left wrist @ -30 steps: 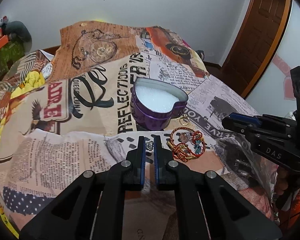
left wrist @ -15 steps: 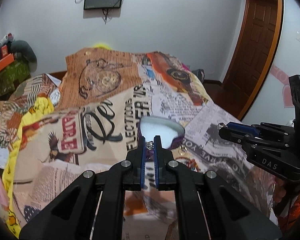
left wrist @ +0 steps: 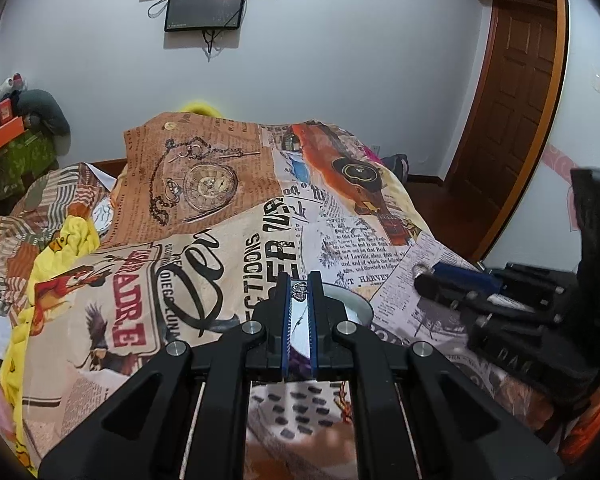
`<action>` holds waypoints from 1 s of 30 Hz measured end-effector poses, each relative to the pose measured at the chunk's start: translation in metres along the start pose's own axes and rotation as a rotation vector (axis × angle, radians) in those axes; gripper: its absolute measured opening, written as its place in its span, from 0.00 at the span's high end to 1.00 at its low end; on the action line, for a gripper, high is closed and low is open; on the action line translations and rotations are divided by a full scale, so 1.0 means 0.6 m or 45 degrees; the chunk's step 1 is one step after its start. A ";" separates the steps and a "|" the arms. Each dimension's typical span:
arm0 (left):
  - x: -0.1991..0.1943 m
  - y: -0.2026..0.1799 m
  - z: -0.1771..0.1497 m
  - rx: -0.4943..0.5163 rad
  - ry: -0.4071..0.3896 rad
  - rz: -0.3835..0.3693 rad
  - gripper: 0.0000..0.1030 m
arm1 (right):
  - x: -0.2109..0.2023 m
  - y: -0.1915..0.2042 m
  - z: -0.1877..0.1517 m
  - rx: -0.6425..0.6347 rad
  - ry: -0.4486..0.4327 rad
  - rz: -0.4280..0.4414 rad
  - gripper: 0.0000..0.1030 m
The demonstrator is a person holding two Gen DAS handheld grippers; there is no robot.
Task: Organize jewelry
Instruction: 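Release the silver ring into the heart tin with right tool while left tool steadies rim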
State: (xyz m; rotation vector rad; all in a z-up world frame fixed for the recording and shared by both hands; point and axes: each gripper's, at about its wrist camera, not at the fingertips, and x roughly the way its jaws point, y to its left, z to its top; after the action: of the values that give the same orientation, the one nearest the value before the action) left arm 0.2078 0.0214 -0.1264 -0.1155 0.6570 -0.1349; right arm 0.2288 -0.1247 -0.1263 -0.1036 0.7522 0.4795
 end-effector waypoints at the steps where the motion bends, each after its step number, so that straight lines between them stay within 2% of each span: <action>1: 0.006 0.000 0.001 -0.002 0.004 -0.002 0.94 | 0.008 0.001 -0.002 -0.004 0.013 0.006 0.81; 8: 0.053 0.005 0.002 -0.013 0.060 -0.038 0.94 | 0.050 0.007 -0.005 -0.053 0.075 0.036 0.81; 13: 0.090 0.006 -0.002 0.003 0.135 -0.078 0.94 | 0.078 0.011 -0.003 -0.083 0.117 0.061 0.81; 17: 0.113 0.007 -0.006 0.032 0.190 -0.089 0.94 | 0.100 0.008 -0.001 -0.084 0.168 0.118 0.81; 30: 0.144 0.010 -0.020 0.052 0.275 -0.113 0.94 | 0.134 0.007 -0.004 -0.109 0.269 0.203 0.81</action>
State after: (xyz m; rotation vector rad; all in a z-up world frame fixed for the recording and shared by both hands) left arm 0.2684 0.0124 -0.1884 -0.0911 0.8644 -0.2485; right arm 0.2760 -0.0910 -0.1820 -0.1773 0.9516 0.6600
